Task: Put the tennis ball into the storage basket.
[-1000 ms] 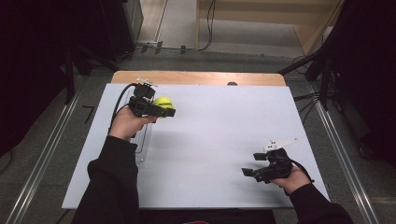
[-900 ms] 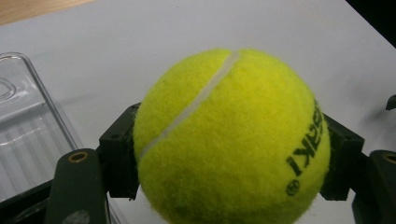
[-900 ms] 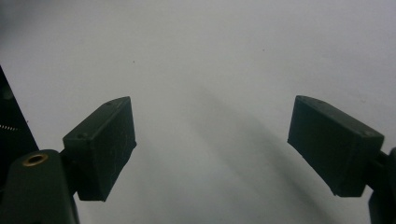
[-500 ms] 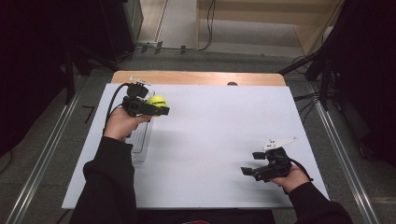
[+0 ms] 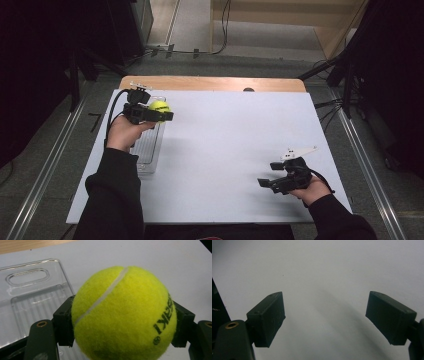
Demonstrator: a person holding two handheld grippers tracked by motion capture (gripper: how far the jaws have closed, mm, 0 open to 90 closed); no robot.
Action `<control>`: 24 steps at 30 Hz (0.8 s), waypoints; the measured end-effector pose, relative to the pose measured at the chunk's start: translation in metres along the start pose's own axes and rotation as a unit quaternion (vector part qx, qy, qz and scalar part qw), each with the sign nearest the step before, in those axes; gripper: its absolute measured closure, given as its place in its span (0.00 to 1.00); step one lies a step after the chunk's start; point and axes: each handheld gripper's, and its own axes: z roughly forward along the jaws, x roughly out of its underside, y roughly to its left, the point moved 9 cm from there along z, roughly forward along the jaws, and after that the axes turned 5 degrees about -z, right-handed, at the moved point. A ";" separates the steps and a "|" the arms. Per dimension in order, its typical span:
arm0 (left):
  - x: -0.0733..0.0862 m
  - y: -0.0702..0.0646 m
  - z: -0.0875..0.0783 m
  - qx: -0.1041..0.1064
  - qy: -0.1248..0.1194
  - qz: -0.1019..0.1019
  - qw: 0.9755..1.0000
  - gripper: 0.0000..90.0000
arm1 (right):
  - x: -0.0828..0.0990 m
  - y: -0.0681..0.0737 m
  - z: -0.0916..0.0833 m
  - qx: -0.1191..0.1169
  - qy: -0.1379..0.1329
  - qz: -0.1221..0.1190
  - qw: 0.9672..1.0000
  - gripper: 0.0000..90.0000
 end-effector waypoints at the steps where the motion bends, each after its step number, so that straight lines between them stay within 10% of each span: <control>1: 0.000 0.003 0.000 -0.006 -0.003 -0.004 1.000 0.30 | 0.000 0.000 0.000 0.000 0.000 0.000 1.000 0.15; 24: -0.003 0.040 -0.015 -0.061 -0.031 -0.045 0.997 0.30 | 0.003 -0.001 -0.001 0.002 0.001 0.005 1.000 0.15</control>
